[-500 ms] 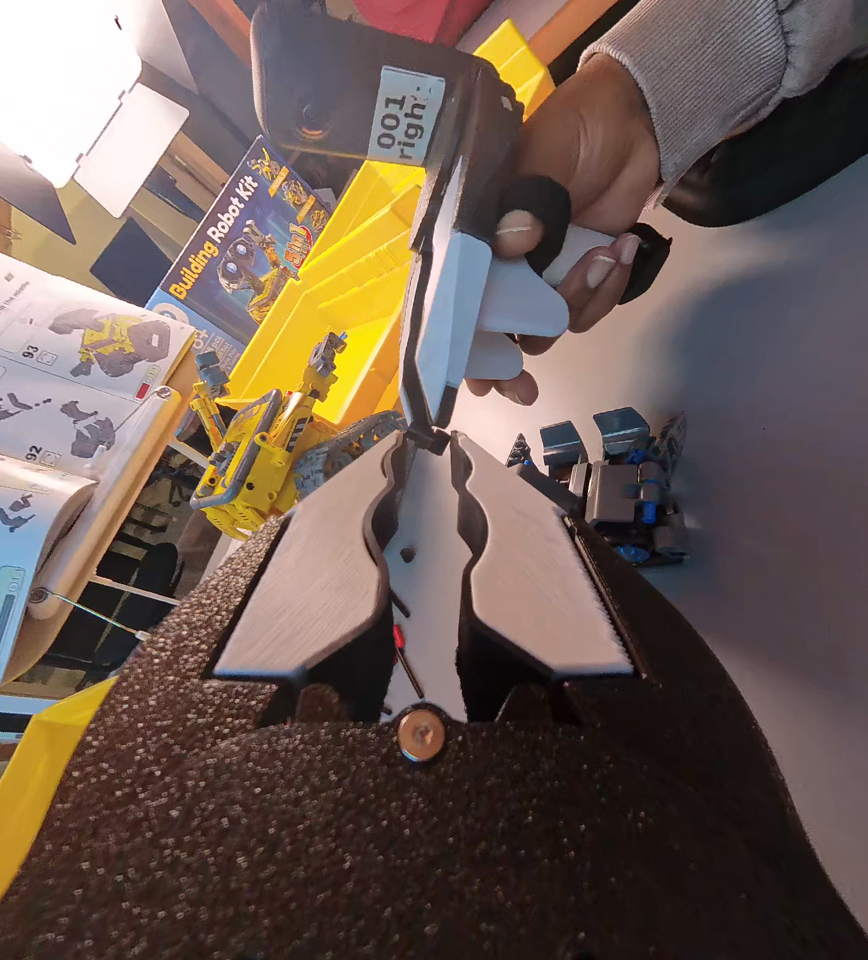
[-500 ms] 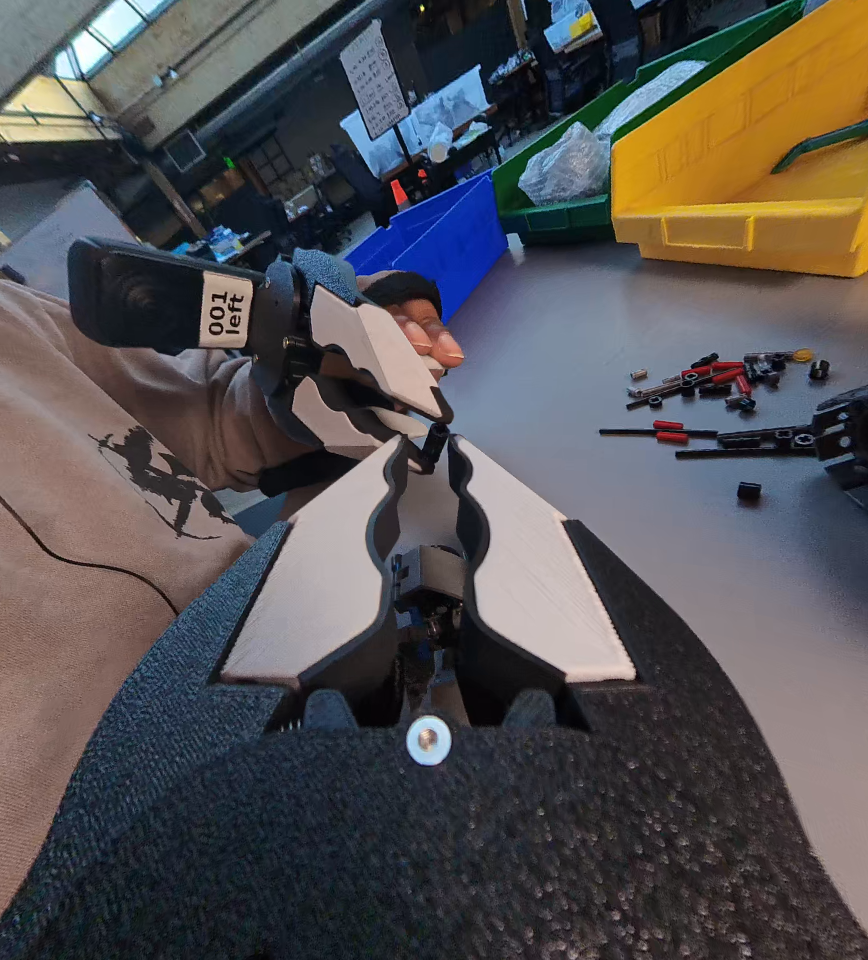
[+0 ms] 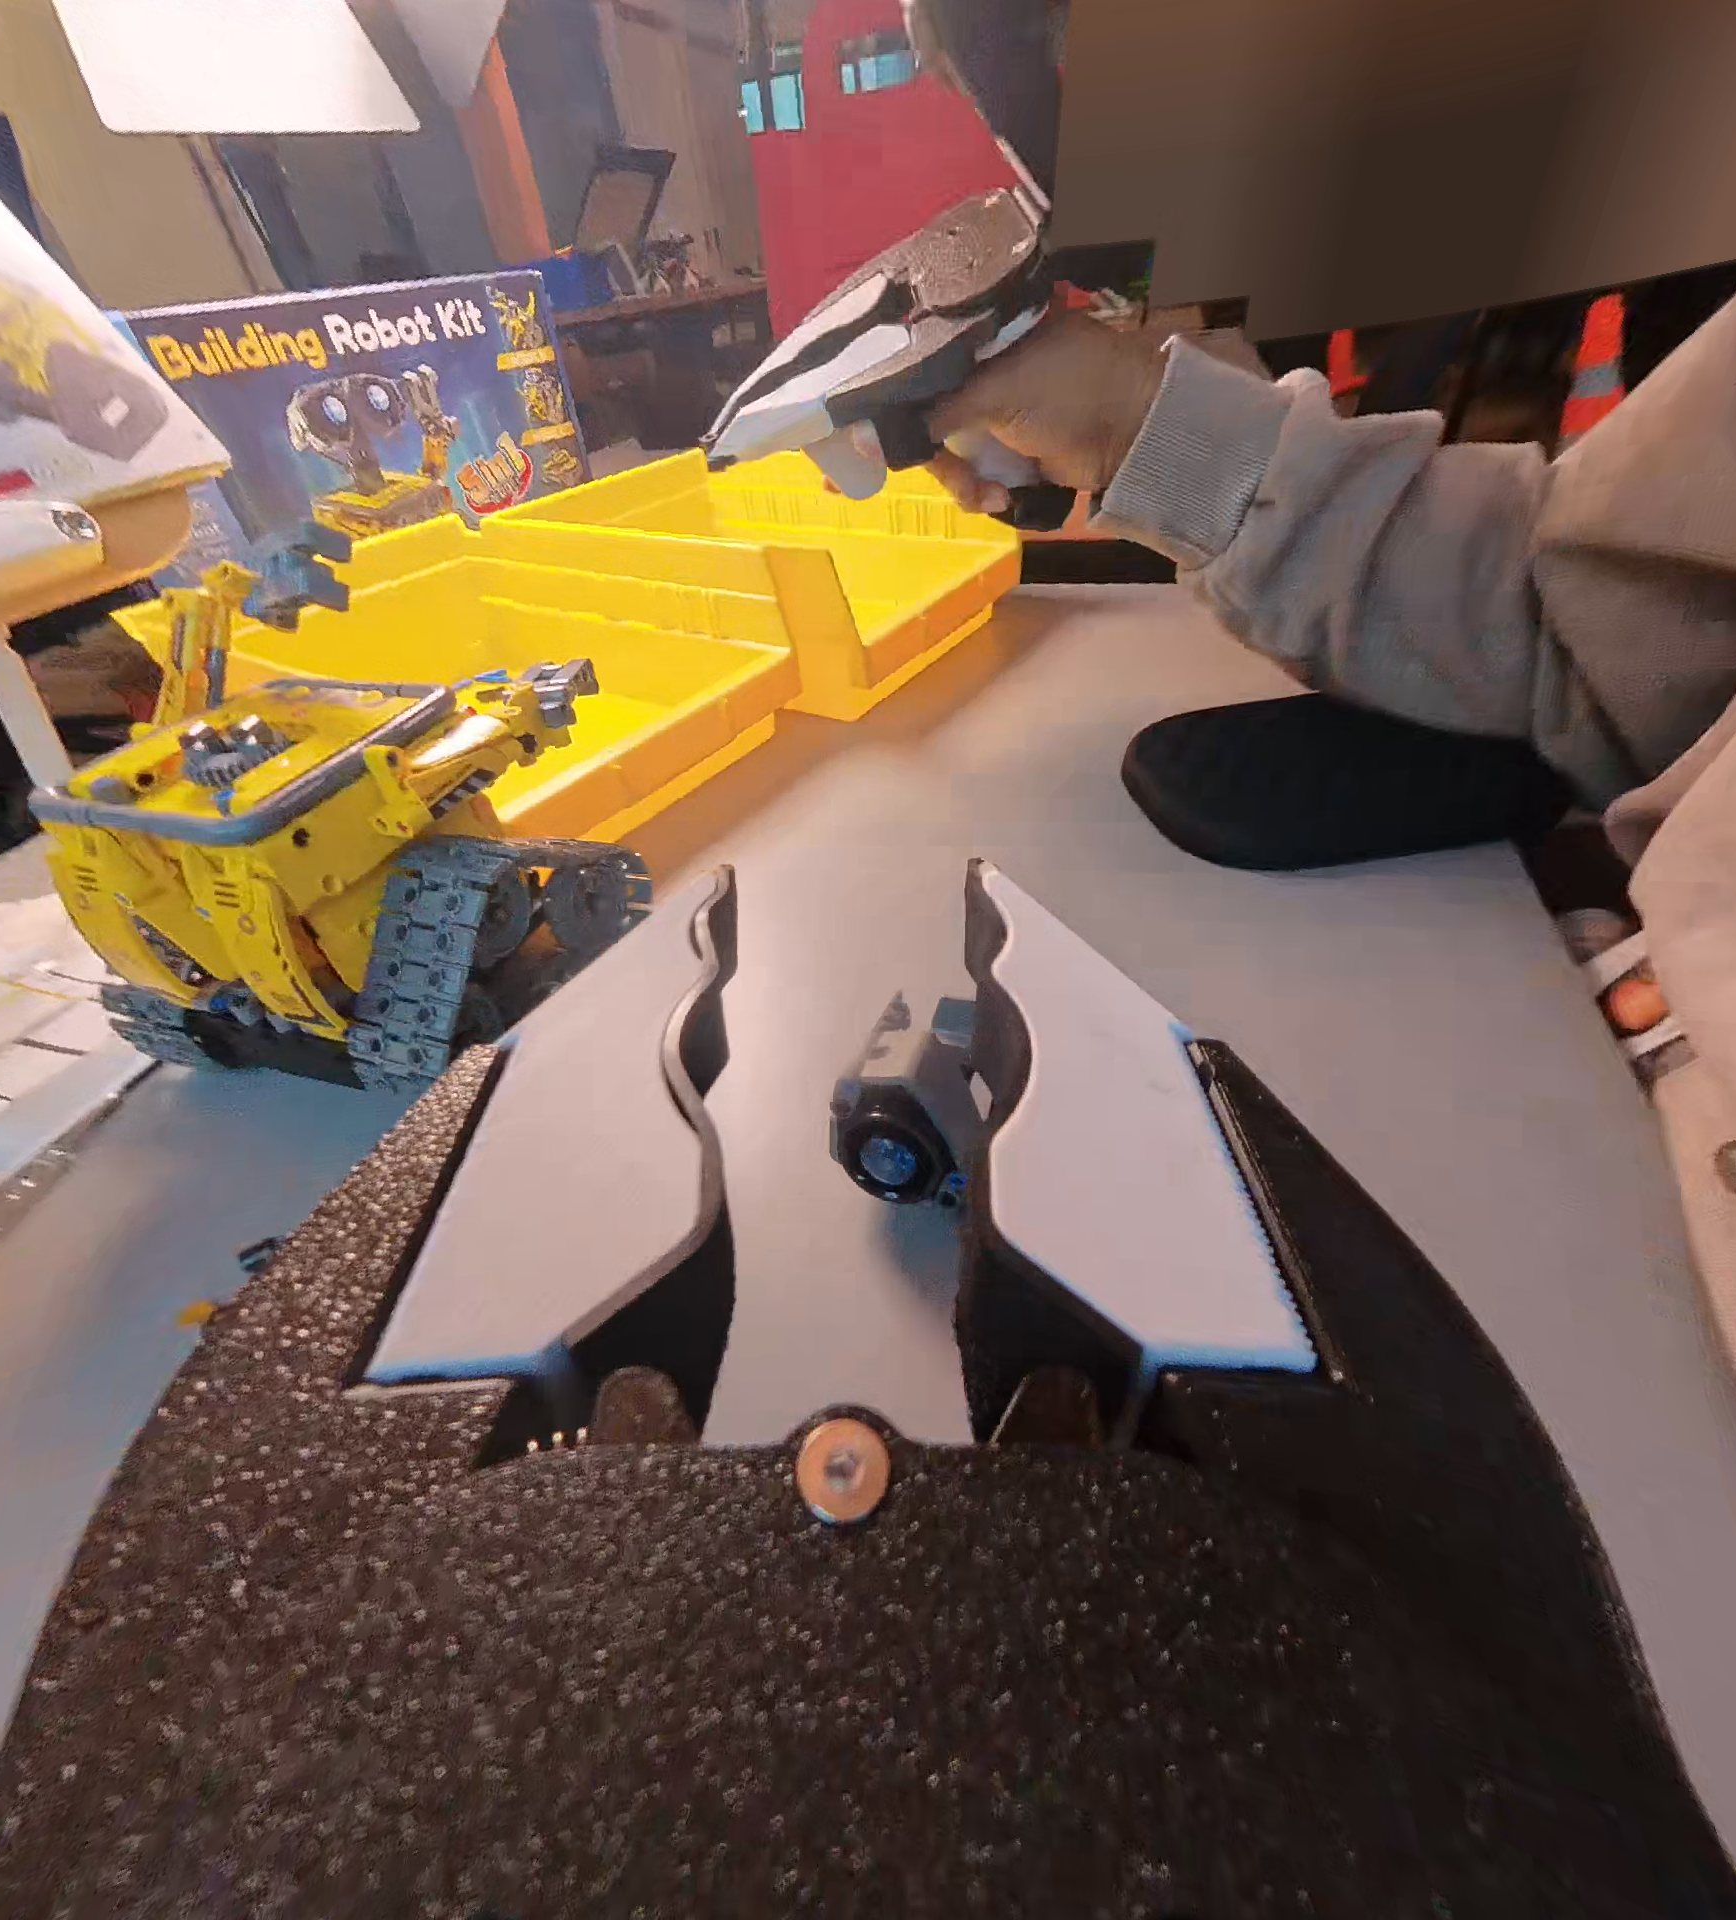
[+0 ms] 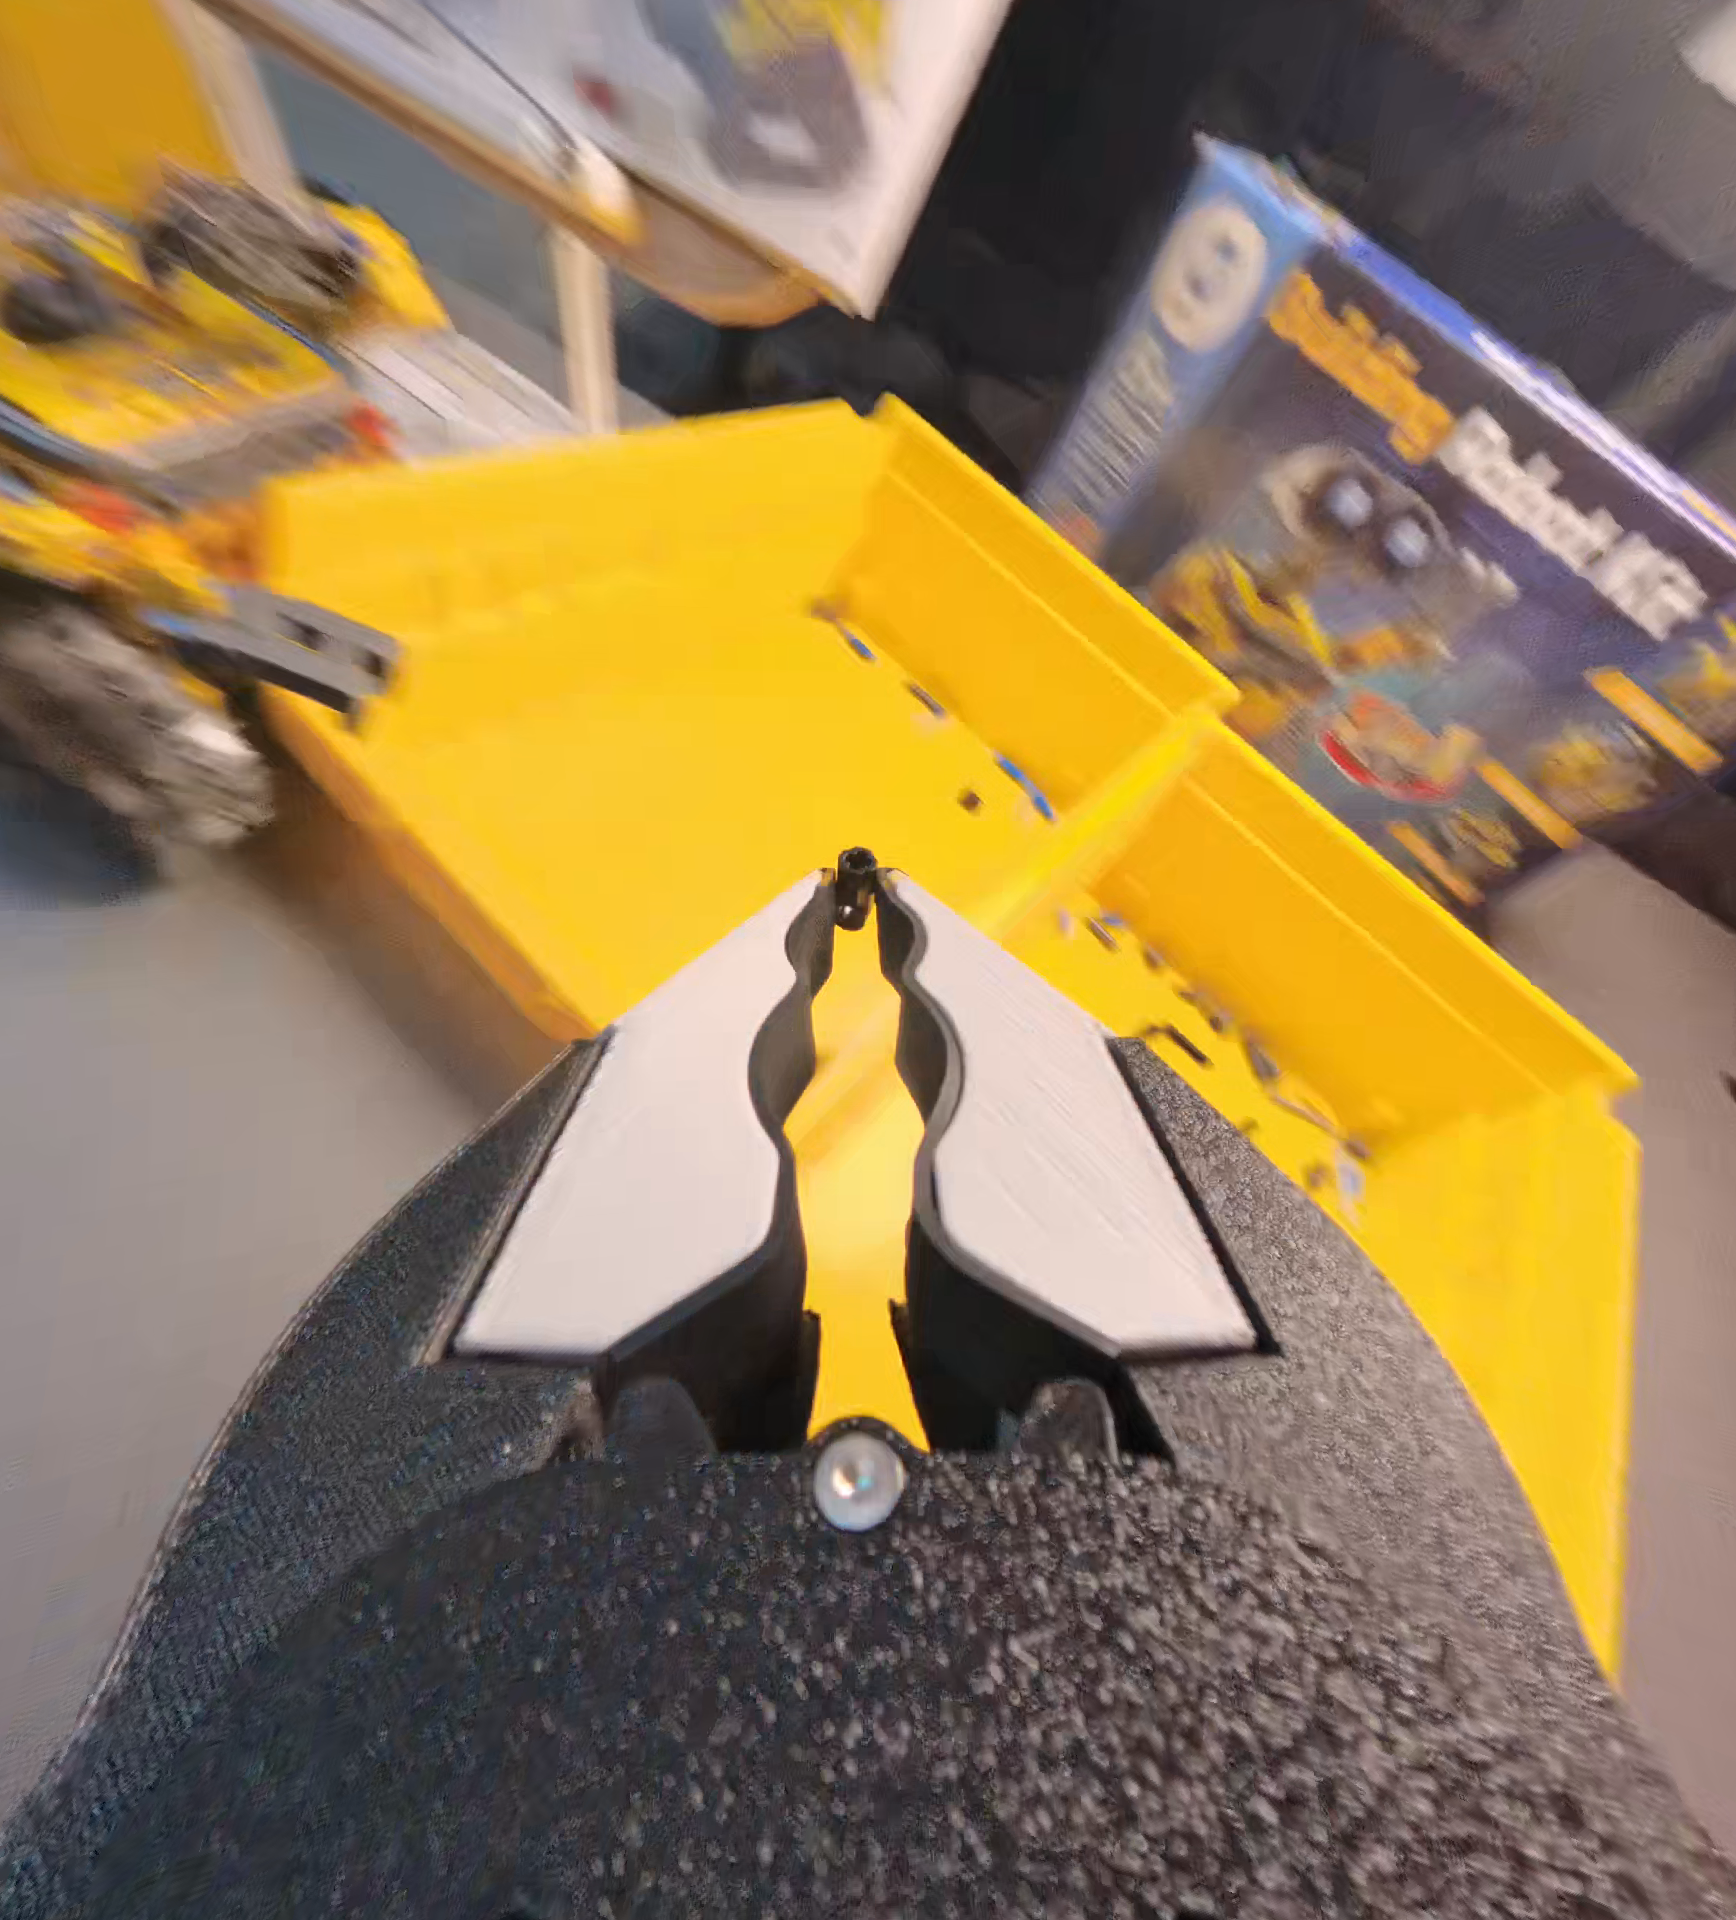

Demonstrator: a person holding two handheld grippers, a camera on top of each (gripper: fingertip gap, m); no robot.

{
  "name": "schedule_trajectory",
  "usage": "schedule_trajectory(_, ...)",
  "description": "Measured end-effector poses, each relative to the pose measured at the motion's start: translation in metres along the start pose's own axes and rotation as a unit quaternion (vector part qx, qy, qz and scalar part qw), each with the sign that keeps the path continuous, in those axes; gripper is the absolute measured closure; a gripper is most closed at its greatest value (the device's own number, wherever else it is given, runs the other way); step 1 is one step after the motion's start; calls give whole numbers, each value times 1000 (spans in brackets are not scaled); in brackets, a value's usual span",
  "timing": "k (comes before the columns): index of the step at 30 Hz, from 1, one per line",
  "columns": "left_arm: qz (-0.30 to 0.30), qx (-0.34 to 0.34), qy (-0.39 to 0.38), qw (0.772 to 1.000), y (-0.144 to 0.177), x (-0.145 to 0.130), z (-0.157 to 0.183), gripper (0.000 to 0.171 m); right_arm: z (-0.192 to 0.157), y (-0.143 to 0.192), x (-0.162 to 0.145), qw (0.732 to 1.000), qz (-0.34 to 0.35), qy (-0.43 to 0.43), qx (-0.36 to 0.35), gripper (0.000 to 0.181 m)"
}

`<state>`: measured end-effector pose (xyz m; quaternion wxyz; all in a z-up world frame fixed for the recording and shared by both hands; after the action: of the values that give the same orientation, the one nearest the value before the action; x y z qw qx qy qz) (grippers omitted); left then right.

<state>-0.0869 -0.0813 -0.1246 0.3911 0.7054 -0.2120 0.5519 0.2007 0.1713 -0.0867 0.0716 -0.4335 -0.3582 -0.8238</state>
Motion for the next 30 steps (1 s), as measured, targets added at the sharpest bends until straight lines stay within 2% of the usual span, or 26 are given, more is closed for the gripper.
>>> schedule_trajectory(2,-12,-21,21,999,0,-4,-3,126,43,-11,-40,992,-95,-29,-77,173)
schedule_trajectory(5,-49,-49,20,997,-3,-12,1,126,70,-23,-84,976,-158,-56,-140,151)
schedule_trajectory(8,-88,-88,16,992,-8,-21,10,126,74,-14,-87,974,-132,-52,-174,145)
schedule_trajectory(10,-120,-117,7,986,-11,-29,18,127,65,-3,-67,986,-68,-44,-149,144)
schedule_trajectory(12,-152,-145,-2,978,-14,-38,26,128,33,8,-36,998,12,-17,-61,148)
schedule_trajectory(14,-186,-177,-10,967,-17,-48,34,130,-21,17,-11,994,63,32,84,150)
schedule_trajectory(15,-203,-179,-18,963,-18,-53,36,130,-54,22,-2,981,76,61,167,150)
schedule_trajectory(17,-236,-166,-41,956,-22,-62,38,129,-124,36,8,937,100,135,306,150)
schedule_trajectory(20,-258,-152,-59,952,-27,-70,40,129,-214,55,5,869,101,230,427,150)
schedule_trajectory(22,-259,-148,-61,952,-32,-72,42,128,-256,61,-4,842,85,270,460,150)
schedule_trajectory(24,-260,-142,-58,953,-35,-71,42,129,-281,60,-16,828,69,304,466,149)
schedule_trajectory(26,-258,-130,-57,956,-35,-69,40,131,-293,55,-25,826,63,321,459,146)
schedule_trajectory(30,-226,-134,-52,963,-33,-59,40,136,-295,49,-25,832,76,317,449,148)
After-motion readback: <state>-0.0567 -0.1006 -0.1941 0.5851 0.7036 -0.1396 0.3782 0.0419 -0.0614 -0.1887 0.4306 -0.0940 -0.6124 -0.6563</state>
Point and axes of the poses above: each gripper's, where its closed fingertips meet, y back along the fingers, x out of its top, z = x × y across the jaws, the point moved 6 cm from there along y, back along the fingers, and after that the axes turned 11 degrees about -z, right-handed, at the moved point
